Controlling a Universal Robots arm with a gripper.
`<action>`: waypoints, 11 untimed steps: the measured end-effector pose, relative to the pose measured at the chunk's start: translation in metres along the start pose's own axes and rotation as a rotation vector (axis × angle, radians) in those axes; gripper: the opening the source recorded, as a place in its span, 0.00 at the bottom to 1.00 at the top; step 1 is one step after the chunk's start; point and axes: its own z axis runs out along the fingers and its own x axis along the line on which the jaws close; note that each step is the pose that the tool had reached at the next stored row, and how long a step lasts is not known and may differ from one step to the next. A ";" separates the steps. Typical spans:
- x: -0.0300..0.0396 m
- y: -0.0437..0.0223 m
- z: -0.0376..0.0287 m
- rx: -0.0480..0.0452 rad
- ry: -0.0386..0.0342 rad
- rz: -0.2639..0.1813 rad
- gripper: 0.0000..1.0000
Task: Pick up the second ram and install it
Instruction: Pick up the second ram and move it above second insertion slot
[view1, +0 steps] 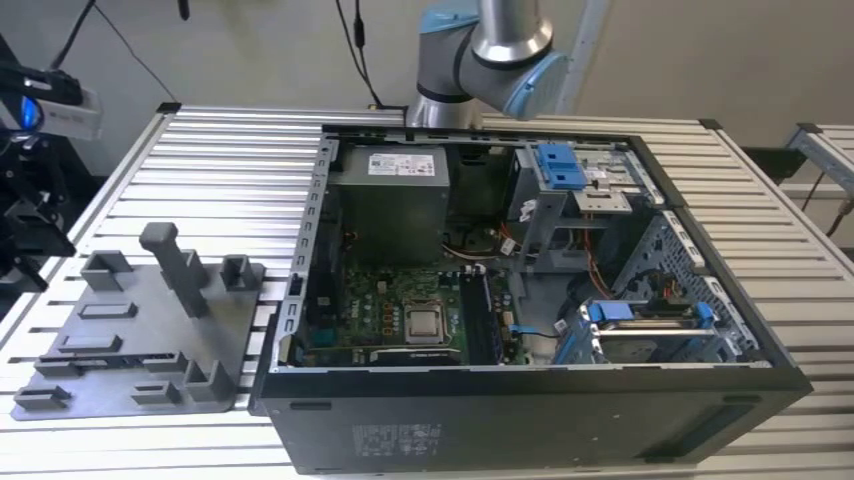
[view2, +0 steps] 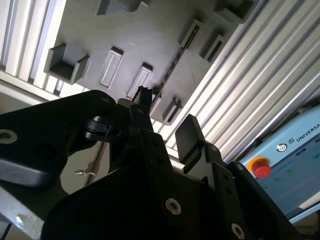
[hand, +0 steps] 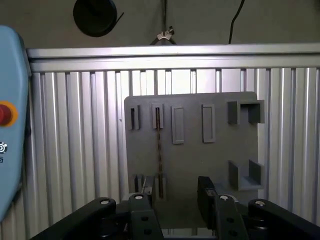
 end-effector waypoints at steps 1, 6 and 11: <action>0.0000 0.0000 0.0007 0.0002 0.0000 -0.003 0.48; 0.0001 -0.0001 0.0060 0.0006 0.0001 -0.013 0.48; 0.0013 -0.0008 0.0131 0.0006 0.0002 -0.015 0.48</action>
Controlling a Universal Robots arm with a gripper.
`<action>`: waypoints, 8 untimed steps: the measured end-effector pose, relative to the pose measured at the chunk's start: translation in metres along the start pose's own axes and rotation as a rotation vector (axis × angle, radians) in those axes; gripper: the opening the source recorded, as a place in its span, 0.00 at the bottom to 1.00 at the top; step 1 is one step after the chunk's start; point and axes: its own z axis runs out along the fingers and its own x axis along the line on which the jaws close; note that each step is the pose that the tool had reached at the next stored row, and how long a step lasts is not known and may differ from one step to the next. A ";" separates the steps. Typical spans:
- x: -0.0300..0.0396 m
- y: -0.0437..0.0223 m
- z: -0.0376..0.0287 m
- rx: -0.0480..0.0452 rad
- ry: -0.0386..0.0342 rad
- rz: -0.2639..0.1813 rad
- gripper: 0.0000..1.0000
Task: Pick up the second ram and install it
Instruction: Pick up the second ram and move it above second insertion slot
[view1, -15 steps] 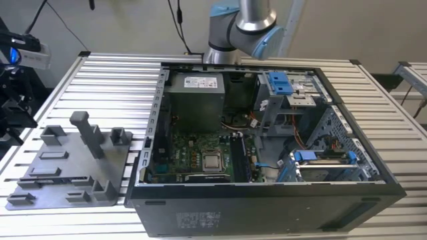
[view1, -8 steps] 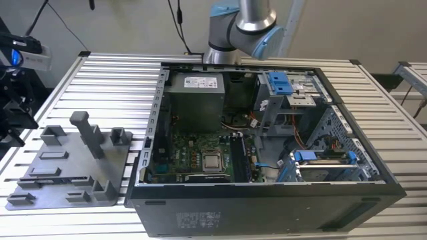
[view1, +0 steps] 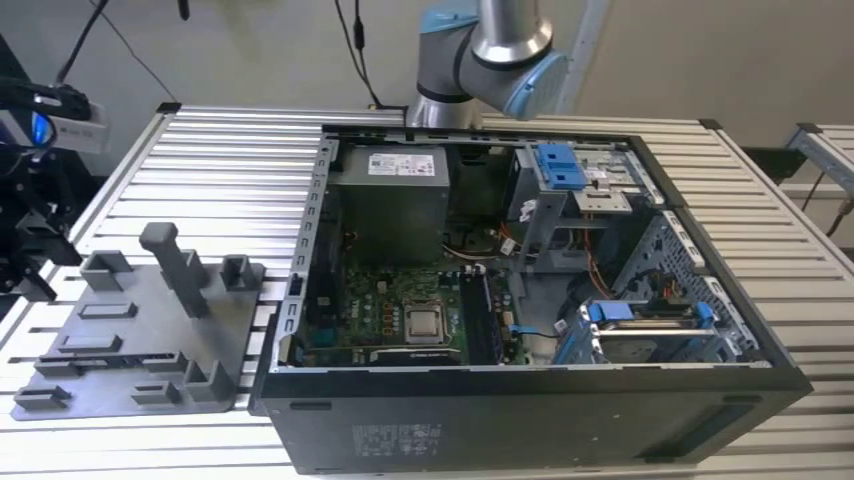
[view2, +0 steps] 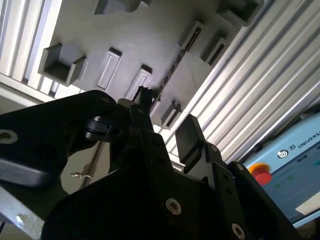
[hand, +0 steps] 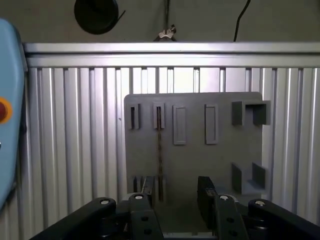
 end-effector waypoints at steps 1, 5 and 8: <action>0.0003 -0.0001 0.0016 0.0000 0.0000 0.000 0.48; 0.0014 -0.0003 0.0086 0.0000 0.0000 -0.001 0.48; 0.0030 -0.0004 0.0139 0.0000 0.0000 -0.001 0.48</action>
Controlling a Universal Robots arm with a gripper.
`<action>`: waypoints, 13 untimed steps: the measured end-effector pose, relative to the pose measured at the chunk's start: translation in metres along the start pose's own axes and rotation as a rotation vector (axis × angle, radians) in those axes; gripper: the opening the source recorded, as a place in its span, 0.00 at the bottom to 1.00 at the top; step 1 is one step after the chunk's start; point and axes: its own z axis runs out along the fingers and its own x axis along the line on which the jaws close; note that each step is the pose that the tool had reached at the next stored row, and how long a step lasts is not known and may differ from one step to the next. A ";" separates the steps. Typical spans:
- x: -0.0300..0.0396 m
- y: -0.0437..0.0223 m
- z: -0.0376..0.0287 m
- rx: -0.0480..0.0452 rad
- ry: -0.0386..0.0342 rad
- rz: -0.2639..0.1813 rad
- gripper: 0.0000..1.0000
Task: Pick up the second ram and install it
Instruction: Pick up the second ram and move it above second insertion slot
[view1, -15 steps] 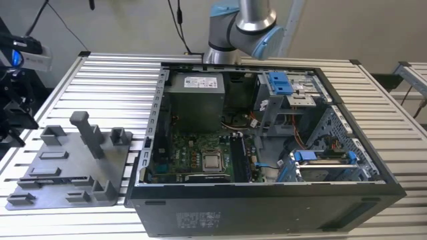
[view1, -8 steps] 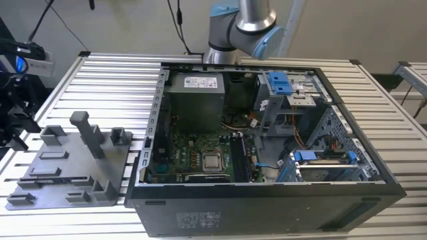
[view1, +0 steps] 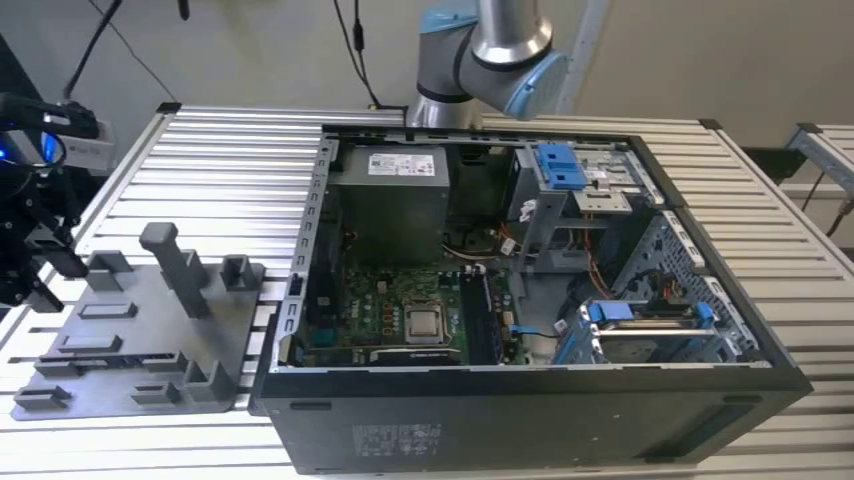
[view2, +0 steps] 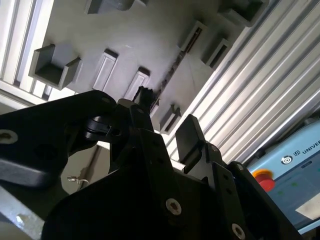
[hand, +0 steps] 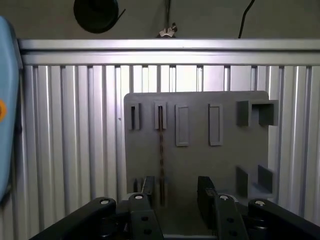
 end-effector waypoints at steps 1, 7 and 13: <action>0.0005 0.0000 0.0018 0.0001 -0.0001 0.000 0.48; 0.0029 -0.0001 0.0124 0.0015 0.0000 -0.001 0.48; 0.0049 -0.0003 0.0228 0.0045 -0.0001 -0.002 0.48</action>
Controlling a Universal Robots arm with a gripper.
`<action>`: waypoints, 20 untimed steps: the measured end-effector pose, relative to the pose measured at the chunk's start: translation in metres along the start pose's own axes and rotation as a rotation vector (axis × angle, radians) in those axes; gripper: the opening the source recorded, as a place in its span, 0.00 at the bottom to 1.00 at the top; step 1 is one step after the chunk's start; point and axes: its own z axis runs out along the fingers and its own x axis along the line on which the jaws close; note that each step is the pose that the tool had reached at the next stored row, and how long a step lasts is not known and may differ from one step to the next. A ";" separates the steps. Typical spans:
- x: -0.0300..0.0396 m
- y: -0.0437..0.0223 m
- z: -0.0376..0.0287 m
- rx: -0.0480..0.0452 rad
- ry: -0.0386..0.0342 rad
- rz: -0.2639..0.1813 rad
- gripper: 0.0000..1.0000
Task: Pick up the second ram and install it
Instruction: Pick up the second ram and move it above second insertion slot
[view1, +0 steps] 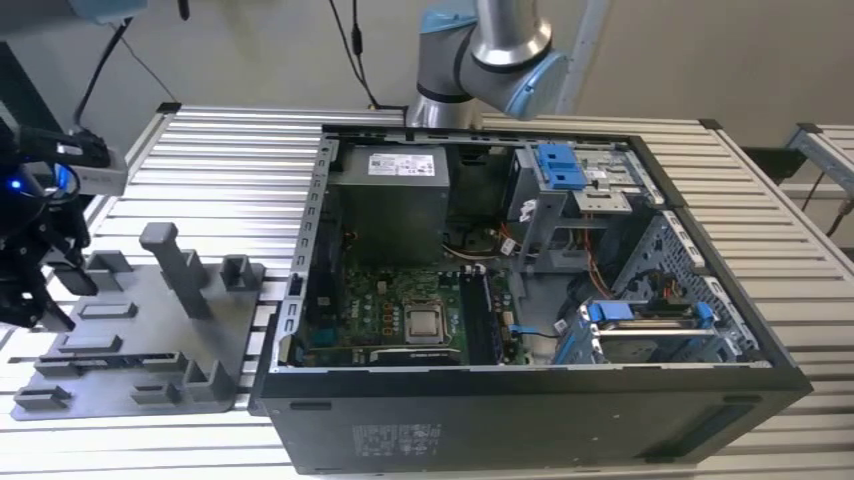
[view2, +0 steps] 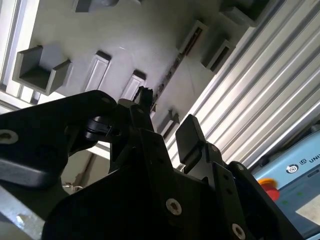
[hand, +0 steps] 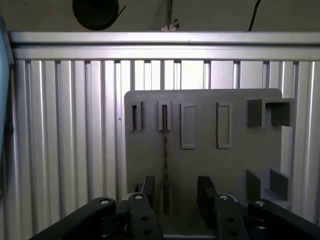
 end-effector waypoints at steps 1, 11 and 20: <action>0.0001 0.0000 0.0016 0.0013 -0.0001 -0.001 0.48; 0.0002 -0.0001 0.0183 0.0052 0.0000 -0.008 0.48; 0.0003 0.0000 0.0280 0.0136 0.0000 -0.013 0.48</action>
